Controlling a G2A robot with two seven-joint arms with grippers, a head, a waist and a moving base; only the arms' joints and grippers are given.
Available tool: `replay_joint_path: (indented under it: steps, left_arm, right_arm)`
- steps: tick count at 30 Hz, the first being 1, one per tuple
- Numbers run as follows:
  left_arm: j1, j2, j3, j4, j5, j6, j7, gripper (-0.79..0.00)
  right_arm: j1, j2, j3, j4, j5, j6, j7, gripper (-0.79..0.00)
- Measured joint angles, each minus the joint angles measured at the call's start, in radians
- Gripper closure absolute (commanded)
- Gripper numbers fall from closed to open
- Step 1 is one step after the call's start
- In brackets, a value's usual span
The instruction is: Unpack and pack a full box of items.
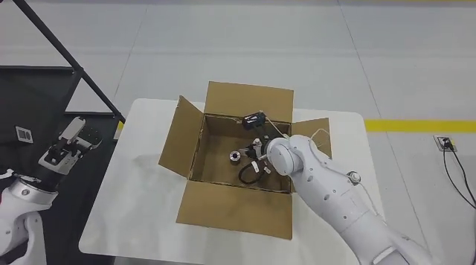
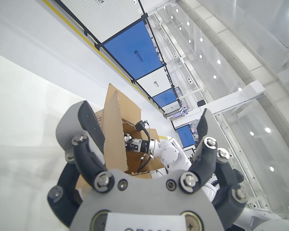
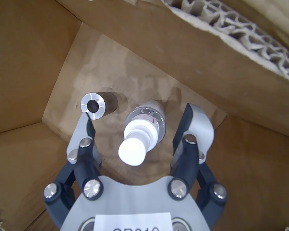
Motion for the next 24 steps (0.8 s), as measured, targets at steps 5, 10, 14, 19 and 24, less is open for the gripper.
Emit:
replay_joint_path:
  steps: [5, 10, 14, 19, 24]
  left_arm:
    - [0.0, 0.0, 0.0, 0.0, 0.0, 0.0, 0.0, -0.785]
    - [0.0, 0.0, 0.0, 0.0, 0.0, 0.0, 0.0, -0.785]
    - [0.0, 0.0, 0.0, 0.0, 0.0, 0.0, 0.0, -0.785]
    - [0.0, 0.0, 0.0, 0.0, 0.0, 0.0, 0.0, -0.785]
    - [0.026, 0.001, 0.037, -0.025, 0.005, 0.0, 0.009, -0.785]
  right_arm:
    - [0.012, -0.007, 0.003, 0.019, -0.015, 0.008, 0.003, 0.0]
    - [-0.003, -0.002, 0.023, -0.024, -0.035, 0.015, 0.014, 0.0]
    - [-0.058, 0.023, 0.07, -0.152, -0.074, 0.031, 0.031, 0.0]
    - [-0.226, 0.083, 0.185, -0.501, -0.208, 0.095, 0.104, 0.0]
    - [-0.438, 0.133, 0.321, -0.878, -0.37, 0.149, 0.182, 0.0]
